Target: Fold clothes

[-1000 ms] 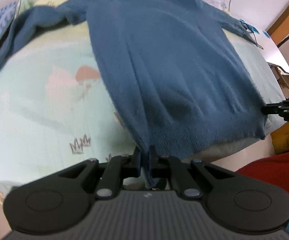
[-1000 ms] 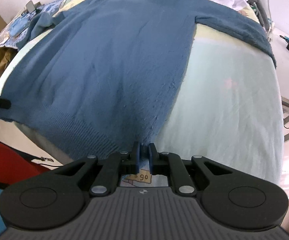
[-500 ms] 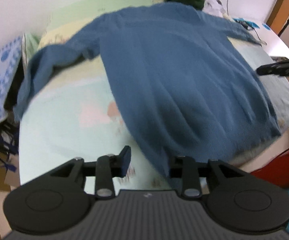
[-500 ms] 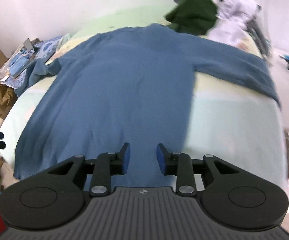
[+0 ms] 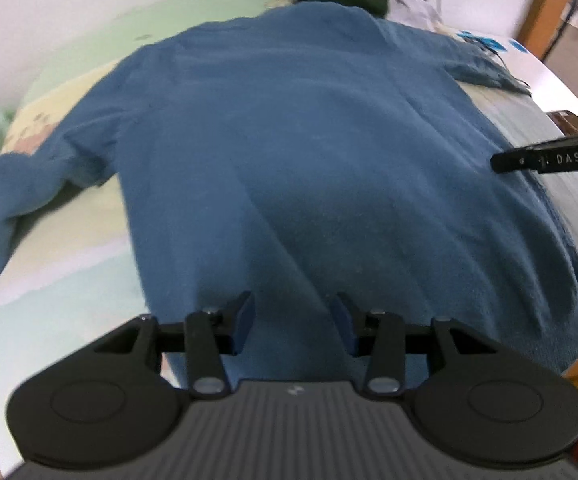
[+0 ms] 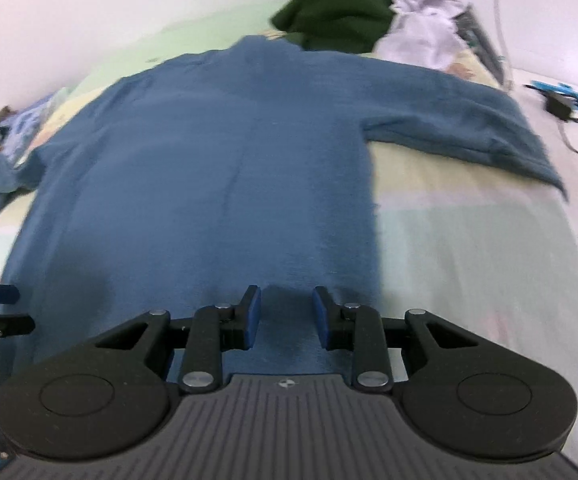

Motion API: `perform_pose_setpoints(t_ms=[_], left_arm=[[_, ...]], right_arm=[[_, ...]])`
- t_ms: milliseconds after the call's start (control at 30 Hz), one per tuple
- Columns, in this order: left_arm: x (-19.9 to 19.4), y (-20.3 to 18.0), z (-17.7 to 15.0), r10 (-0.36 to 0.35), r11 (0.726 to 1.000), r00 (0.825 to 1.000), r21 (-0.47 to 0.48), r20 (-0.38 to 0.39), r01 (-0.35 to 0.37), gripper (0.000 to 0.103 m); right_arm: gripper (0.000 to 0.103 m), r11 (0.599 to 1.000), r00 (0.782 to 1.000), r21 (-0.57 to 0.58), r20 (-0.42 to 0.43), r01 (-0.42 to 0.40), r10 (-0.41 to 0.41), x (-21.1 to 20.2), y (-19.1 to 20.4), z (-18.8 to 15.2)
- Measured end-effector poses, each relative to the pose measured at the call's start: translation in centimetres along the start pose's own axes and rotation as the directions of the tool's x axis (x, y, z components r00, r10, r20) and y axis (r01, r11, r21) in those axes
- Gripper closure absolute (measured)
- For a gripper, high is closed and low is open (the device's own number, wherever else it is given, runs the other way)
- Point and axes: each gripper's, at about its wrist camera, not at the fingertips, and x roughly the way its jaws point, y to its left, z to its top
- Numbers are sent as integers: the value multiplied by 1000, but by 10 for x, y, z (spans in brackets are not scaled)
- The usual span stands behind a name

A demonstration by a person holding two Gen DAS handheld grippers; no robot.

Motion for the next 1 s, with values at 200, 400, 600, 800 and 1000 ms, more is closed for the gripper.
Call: perform_pose_setpoints(t_ms=[200,400,600,800,1000], left_arm=[[10,4,14,-38,997,999,68,2,37,47],[20,0,20,11,1000,1000,16,-7,-10,45],[22,-13,20,102,989,995,-112,-4,-101,34],[20,-20,15,185,958,983,-224,-5,-181,28],[24,-24,25,211,934,976,-285,-49,-216,20]], right_arm=[[73,999,996,16,76,46,-47,-4,1,15],[69,995,991,-96,131,12,1,43,22,80],[71,987,989,-141,121,-72,89,93,12,136],[103,984,992,-174,123,22,-1,118,-23,159],[103,977,985,-206,173,47,-11,115,-27,151]])
